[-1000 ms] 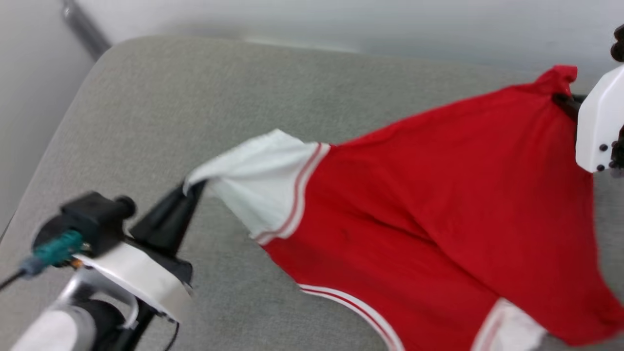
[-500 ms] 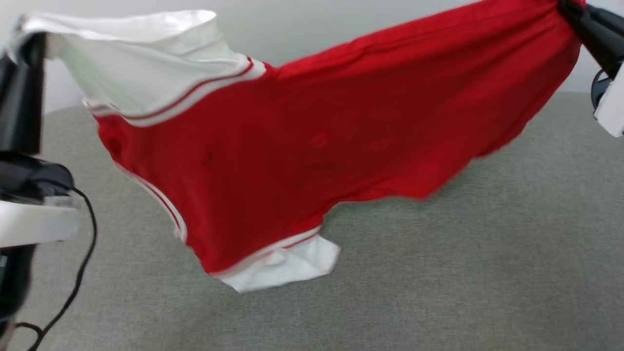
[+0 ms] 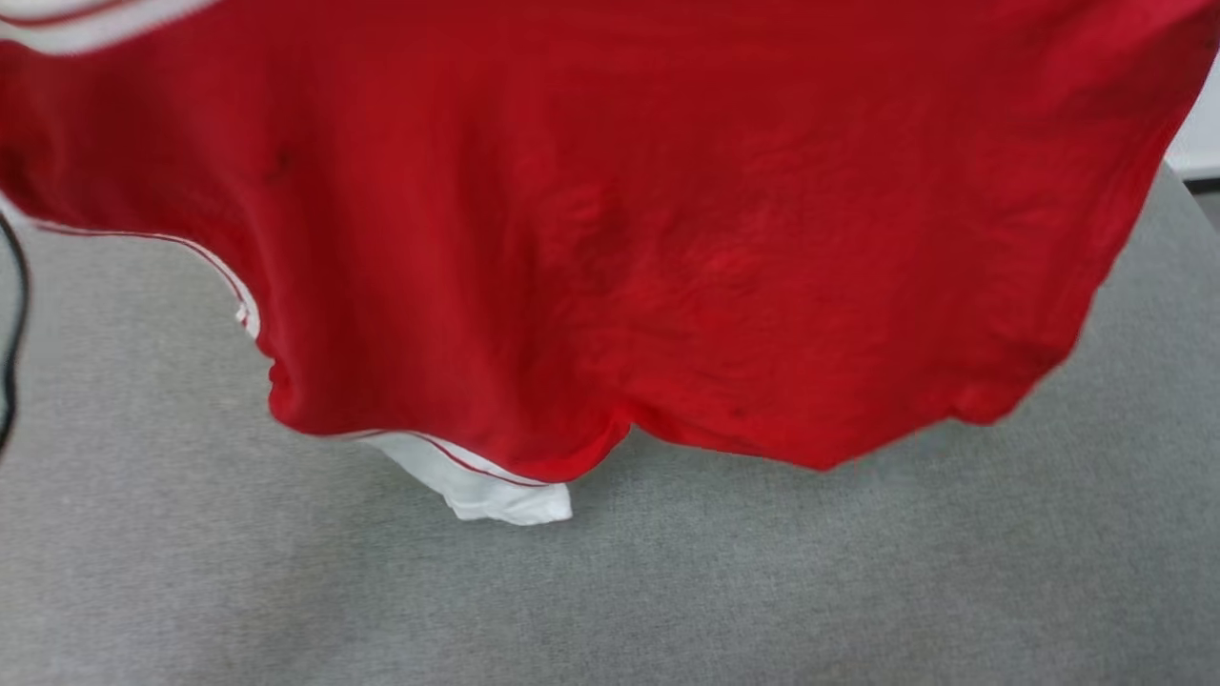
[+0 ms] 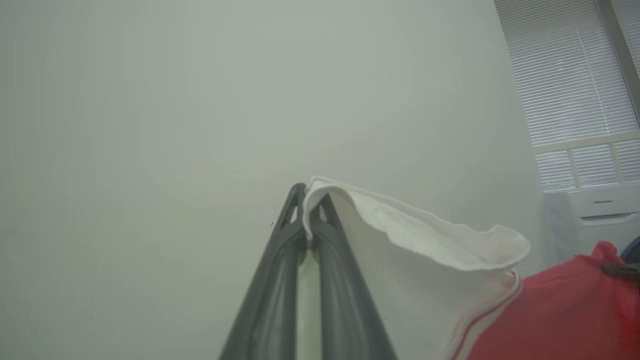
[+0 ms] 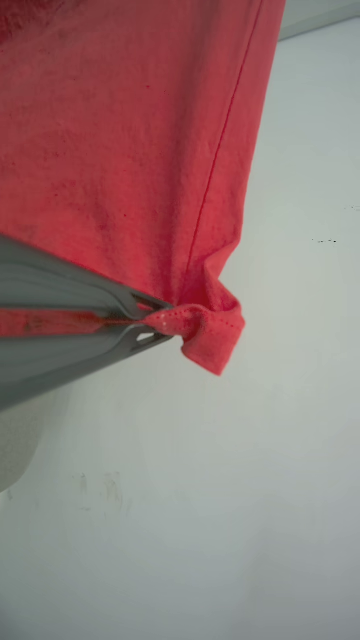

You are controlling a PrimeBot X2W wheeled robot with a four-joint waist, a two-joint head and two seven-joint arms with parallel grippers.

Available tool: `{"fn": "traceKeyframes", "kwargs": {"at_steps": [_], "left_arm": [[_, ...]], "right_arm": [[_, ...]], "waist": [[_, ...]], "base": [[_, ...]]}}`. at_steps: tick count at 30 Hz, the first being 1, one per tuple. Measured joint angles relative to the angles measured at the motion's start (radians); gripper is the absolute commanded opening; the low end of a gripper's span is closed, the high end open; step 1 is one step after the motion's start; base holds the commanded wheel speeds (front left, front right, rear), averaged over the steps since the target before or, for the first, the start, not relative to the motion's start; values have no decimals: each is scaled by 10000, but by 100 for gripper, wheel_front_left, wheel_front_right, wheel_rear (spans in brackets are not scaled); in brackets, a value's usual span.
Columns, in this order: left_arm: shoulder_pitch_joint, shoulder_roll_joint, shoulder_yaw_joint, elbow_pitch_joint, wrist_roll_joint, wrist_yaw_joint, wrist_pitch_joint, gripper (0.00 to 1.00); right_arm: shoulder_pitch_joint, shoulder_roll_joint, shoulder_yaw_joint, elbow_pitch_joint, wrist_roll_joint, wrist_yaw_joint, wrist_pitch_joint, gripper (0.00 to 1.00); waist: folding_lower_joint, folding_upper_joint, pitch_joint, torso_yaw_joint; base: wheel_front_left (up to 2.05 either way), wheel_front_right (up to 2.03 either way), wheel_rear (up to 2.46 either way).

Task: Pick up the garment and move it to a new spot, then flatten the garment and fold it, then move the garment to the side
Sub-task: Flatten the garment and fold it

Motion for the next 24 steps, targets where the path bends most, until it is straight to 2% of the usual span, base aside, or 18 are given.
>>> {"fn": "traceKeyframes", "kwargs": {"at_steps": [5,15,21,24], "left_arm": [[-1290,305,-163,470,-4,-104,293,0],[-5211,472,-1283,2600,107,-819,853,0],[-8331,-105,-2010,4702,686,-1269,493,0],[-9758,-779,-2102,5979,663,-1350,63,0]], "right_arm": [[-437,198,-119,-105,-123,0,-255,0],[-2306,10,-276,554,-713,0,-924,0],[-4290,-125,-163,1925,-1049,2,-1396,0],[-5493,-234,36,2708,-1392,6,-1714,0]], "waist": [[0,0,498,-233],[1,0,2226,-289],[1,0,3647,-71],[2,0,4339,89]], "base": [[0,0,0],[0,0,0],[0,0,0],[0,0,0]]}}
